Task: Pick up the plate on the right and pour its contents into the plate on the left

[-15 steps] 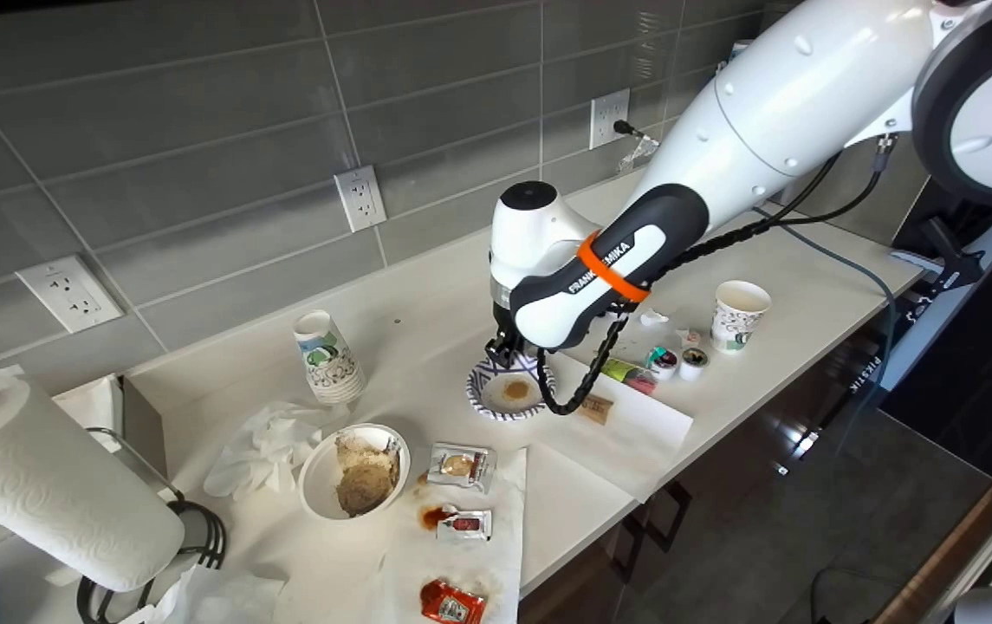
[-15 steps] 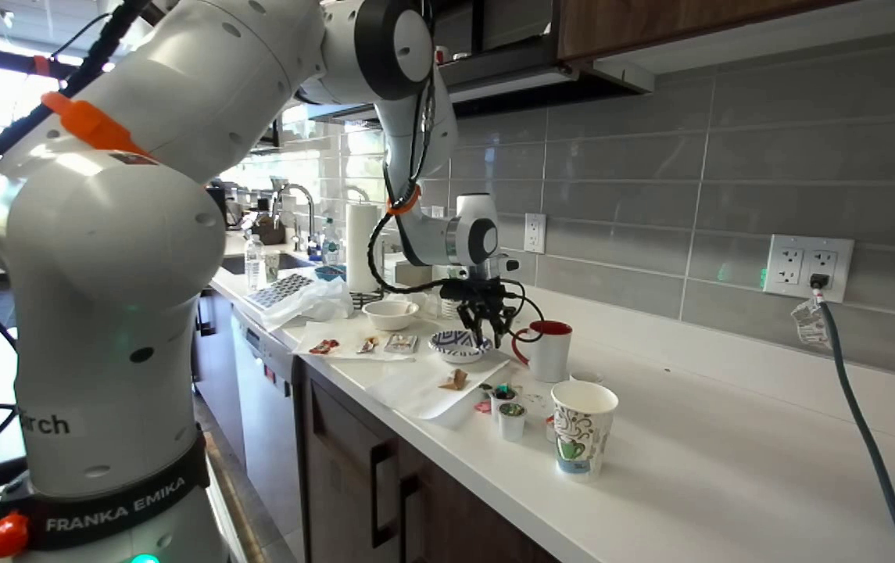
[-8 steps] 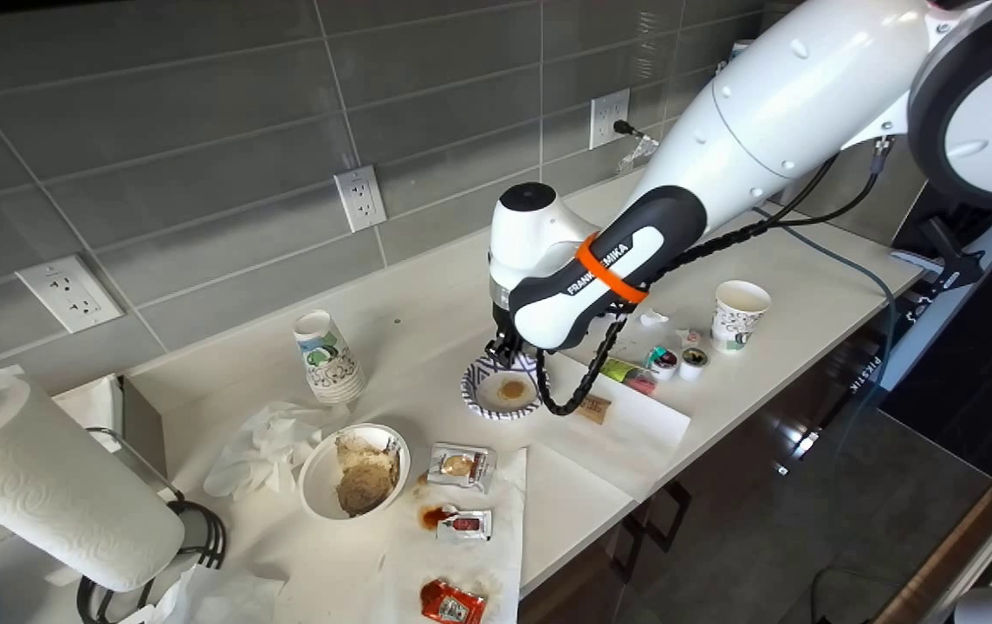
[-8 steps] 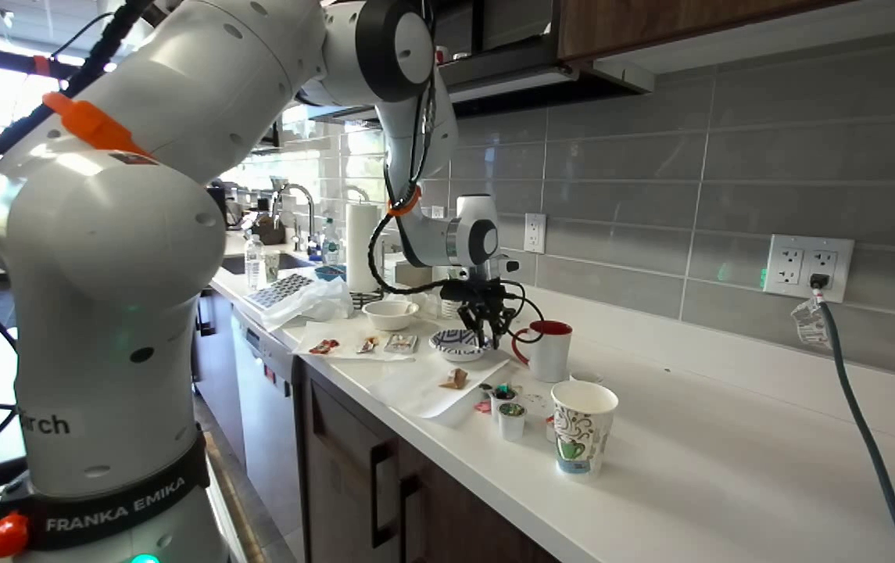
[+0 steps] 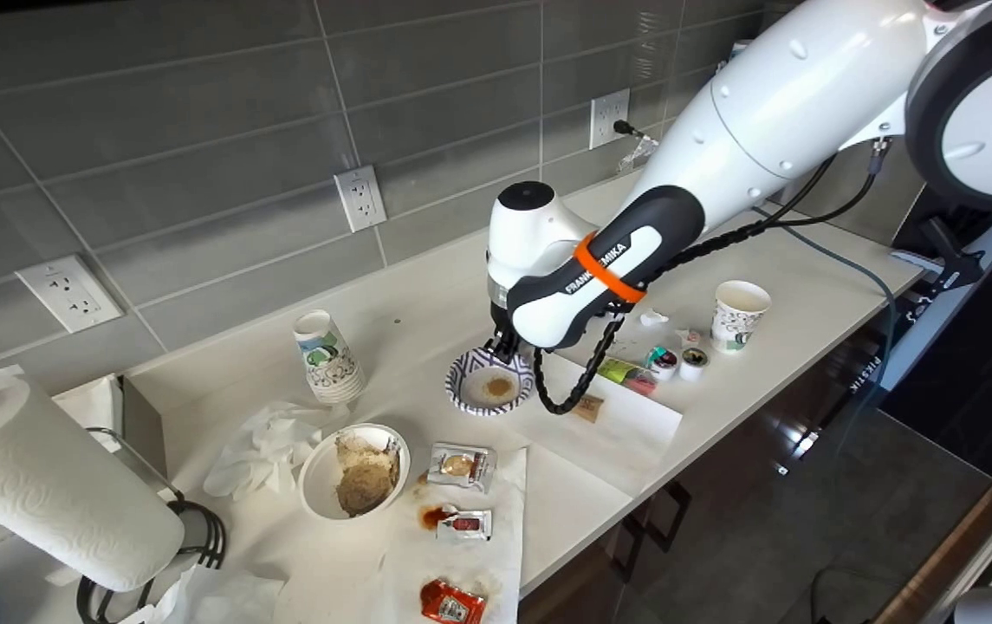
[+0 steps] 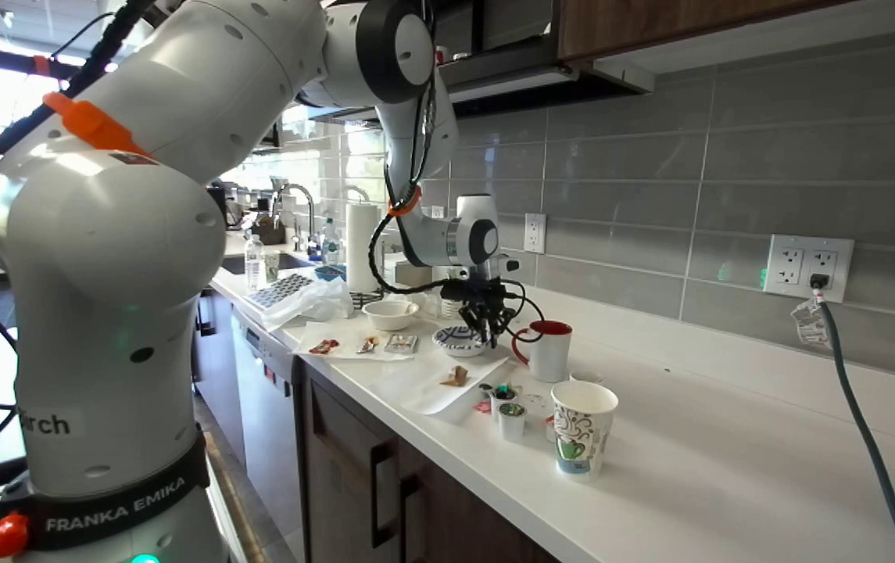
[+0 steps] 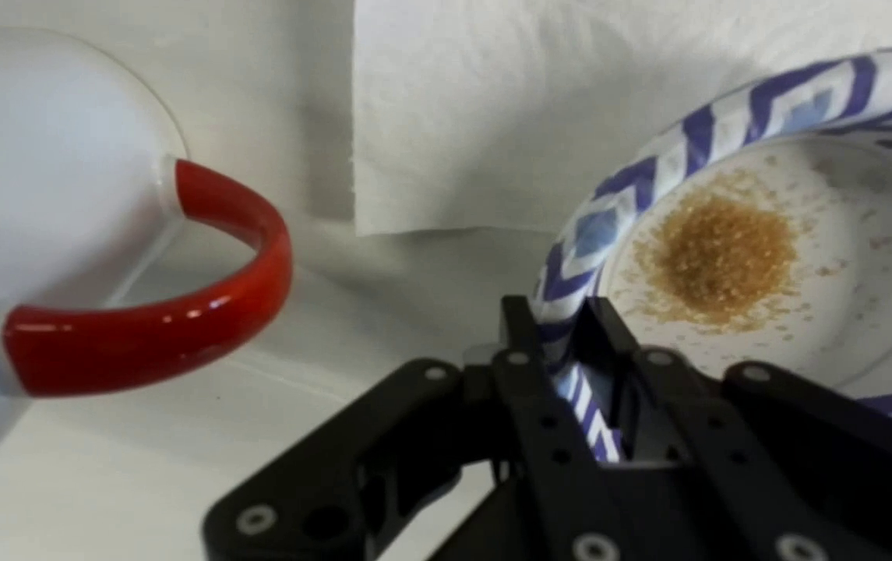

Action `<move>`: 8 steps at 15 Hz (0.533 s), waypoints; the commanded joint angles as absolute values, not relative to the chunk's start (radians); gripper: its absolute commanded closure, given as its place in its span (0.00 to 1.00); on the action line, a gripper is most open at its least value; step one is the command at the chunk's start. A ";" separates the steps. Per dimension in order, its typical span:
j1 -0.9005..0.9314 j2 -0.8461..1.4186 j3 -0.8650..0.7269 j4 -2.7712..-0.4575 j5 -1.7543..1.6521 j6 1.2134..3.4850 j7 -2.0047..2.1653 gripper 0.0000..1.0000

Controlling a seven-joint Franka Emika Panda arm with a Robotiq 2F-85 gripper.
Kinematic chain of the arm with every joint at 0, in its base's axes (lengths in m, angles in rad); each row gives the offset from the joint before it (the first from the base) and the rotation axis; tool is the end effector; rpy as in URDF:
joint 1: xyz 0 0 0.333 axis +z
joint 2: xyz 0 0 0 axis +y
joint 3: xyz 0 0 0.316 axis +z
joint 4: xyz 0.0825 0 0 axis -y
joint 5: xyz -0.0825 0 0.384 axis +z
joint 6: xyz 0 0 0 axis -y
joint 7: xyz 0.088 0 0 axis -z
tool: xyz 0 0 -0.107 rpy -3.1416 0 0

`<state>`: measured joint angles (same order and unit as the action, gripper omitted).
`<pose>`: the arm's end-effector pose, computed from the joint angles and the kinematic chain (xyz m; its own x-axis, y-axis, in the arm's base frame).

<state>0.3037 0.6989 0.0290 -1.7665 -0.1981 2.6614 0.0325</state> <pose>0.6395 0.2250 0.1861 0.8761 0.4429 0.1906 0.4317 -0.8966 0.0988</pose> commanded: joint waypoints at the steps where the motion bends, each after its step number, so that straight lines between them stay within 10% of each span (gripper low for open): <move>1: 0.309 0.711 0.028 -1.738 -0.212 2.618 0.036 0.87; 8: 0.300 0.705 0.038 -1.734 -0.200 2.619 0.035 0.98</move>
